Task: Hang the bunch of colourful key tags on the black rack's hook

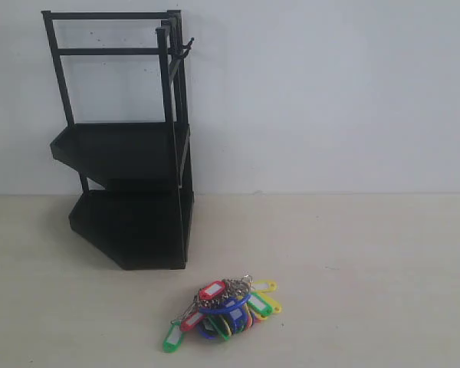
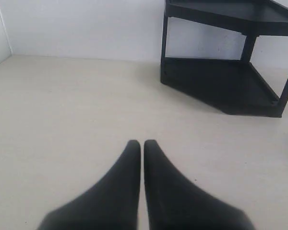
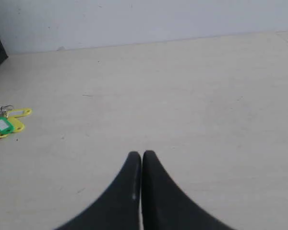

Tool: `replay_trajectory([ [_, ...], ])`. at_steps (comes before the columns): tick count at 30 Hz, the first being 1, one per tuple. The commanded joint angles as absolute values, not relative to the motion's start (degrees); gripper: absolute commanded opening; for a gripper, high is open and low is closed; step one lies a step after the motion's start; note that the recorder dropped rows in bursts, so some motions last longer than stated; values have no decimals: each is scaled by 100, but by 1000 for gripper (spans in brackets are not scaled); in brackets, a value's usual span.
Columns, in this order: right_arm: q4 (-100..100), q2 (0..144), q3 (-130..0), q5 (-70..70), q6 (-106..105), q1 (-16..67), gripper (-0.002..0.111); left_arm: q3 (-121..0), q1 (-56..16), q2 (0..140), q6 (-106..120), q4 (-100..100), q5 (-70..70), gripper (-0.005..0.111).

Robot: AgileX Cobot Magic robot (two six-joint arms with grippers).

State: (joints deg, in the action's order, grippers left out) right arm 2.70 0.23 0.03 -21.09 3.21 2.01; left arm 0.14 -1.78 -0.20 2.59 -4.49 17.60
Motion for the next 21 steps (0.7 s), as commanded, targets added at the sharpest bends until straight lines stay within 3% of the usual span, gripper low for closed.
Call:
replay_trajectory([
  [1,249,0,0,-2032,291,175,0,0,-159,0,261,-460,1696,4],
  [11,249,0,0,-1965,294,175,0,0,-159,0,261,-460,1696,4],
  [21,249,0,0,-408,329,175,0,0,-159,0,261,-460,1696,4],
])
